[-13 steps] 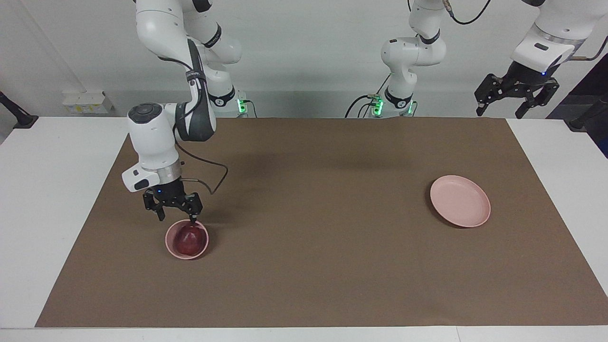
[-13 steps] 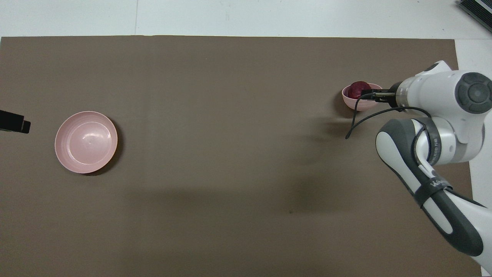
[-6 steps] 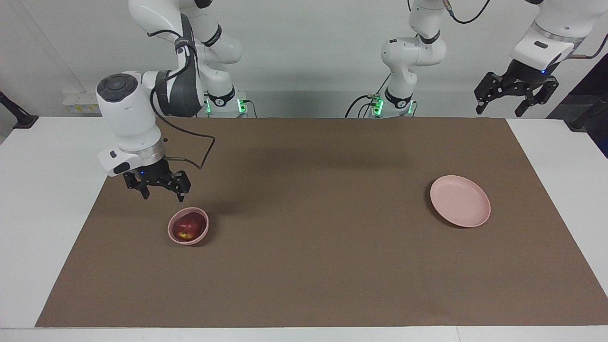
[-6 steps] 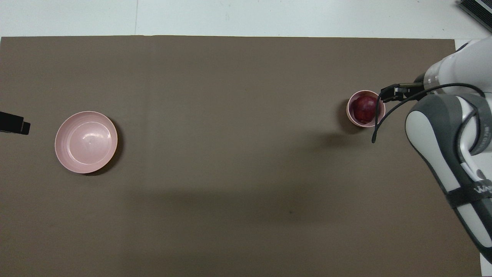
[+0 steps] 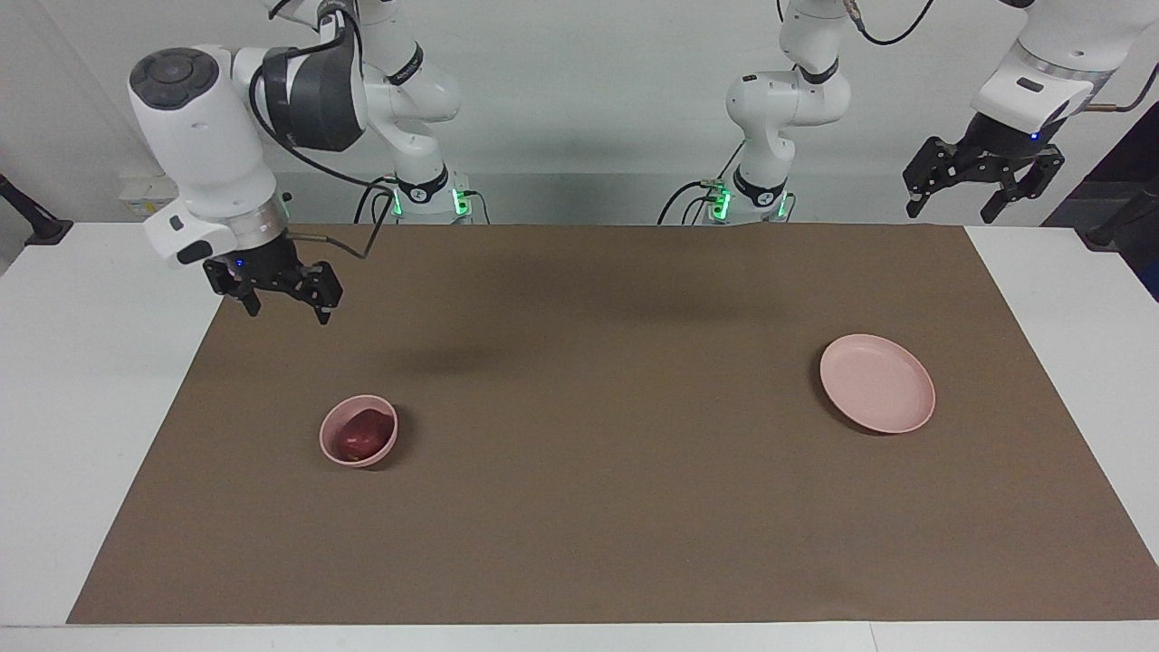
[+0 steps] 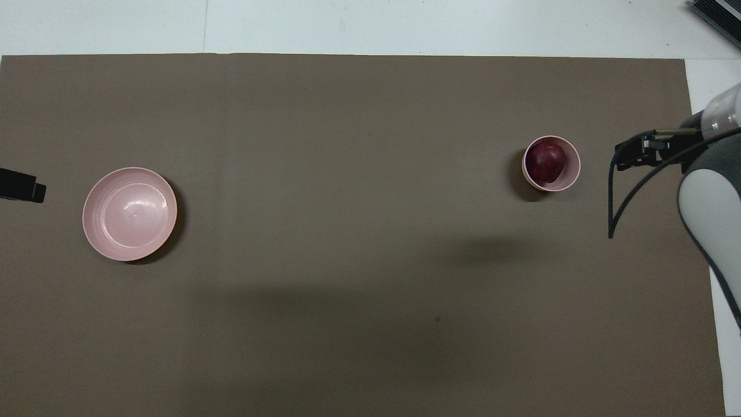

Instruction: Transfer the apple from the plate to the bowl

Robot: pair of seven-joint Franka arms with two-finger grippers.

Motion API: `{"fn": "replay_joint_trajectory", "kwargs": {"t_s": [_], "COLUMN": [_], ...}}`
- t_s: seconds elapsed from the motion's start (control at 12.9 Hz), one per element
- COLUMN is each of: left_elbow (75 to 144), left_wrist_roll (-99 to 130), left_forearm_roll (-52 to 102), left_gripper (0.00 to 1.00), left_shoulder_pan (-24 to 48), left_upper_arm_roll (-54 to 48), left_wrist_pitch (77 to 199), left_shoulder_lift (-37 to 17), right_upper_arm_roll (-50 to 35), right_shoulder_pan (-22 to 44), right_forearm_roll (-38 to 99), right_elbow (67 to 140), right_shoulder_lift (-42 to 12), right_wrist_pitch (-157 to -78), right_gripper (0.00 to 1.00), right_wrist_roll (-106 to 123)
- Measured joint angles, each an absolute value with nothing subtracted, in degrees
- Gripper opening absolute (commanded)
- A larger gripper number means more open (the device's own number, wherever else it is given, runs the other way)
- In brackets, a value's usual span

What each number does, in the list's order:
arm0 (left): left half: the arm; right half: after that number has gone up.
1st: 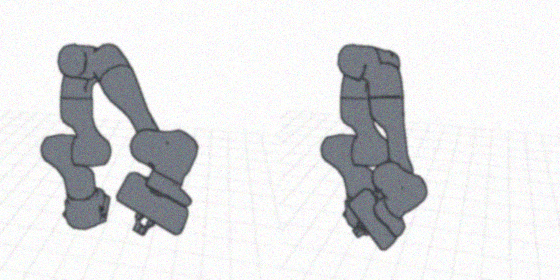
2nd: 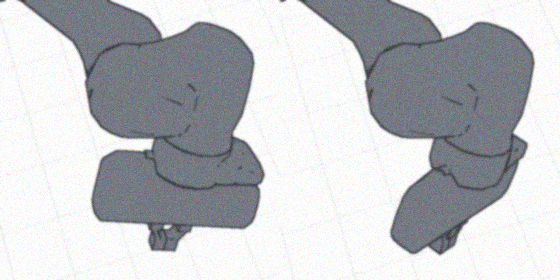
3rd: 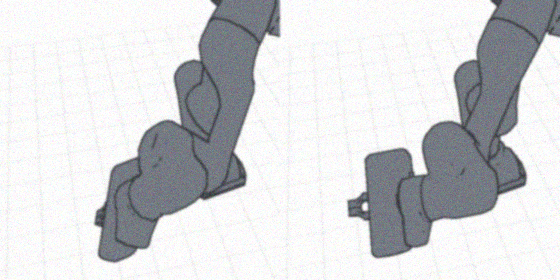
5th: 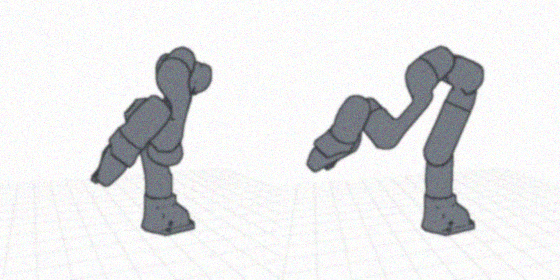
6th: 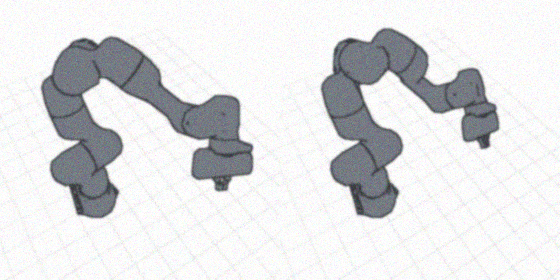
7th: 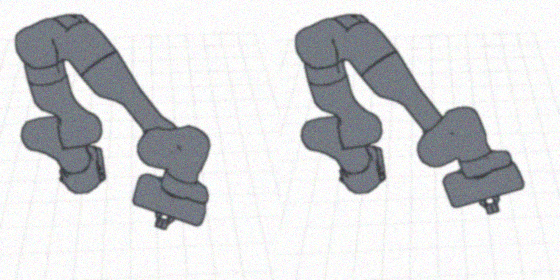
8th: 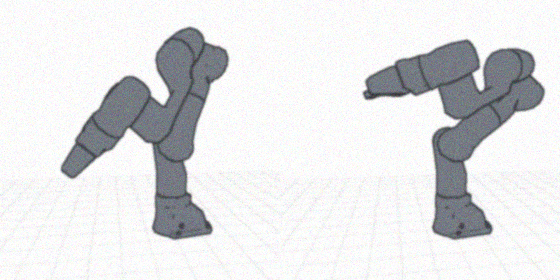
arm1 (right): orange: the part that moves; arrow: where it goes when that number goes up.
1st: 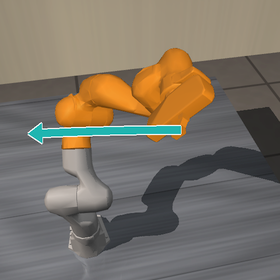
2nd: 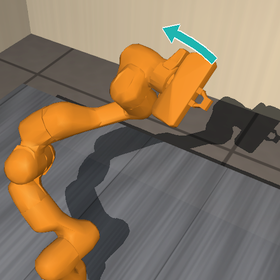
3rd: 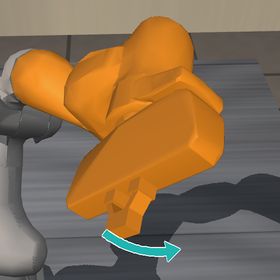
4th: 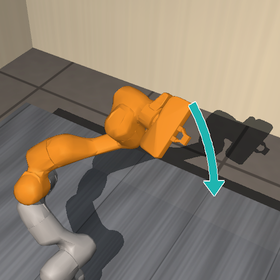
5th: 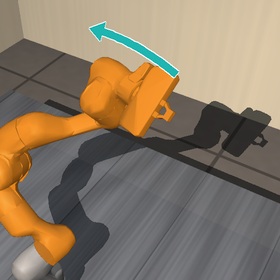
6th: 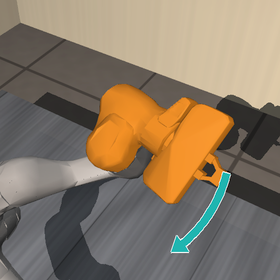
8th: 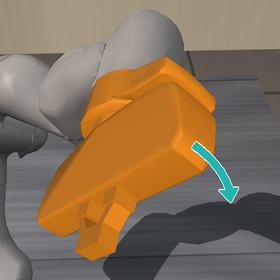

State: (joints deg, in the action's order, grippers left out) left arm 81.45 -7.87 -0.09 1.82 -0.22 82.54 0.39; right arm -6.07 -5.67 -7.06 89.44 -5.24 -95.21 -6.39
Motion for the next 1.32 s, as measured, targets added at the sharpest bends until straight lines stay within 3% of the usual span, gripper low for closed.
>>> {"fn": "replay_joint_trajectory", "kwargs": {"t_s": [0.39,1.32], "left_elbow": [81.4,81.5], "left_wrist_roll": [-7.9,-7.9], "left_forearm_roll": [-0.1,-0.1], "left_gripper": [1.00,1.00], "left_shoulder_pan": [1.8,1.8], "left_upper_arm_roll": [-0.3,-0.4], "left_wrist_pitch": [82.5,82.5], "left_shoulder_lift": [0.5,0.5], "right_upper_arm_roll": [-5.5,-5.5], "right_shoulder_pan": [-6.0,-5.6], "right_forearm_roll": [-3.6,-3.5], "right_elbow": [90.2,91.6], "right_shoulder_lift": [0.0,2.2], "right_wrist_pitch": [-88.2,-85.8], "right_gripper": [1.00,1.00], "right_wrist_roll": [-6.4,-6.3]}}
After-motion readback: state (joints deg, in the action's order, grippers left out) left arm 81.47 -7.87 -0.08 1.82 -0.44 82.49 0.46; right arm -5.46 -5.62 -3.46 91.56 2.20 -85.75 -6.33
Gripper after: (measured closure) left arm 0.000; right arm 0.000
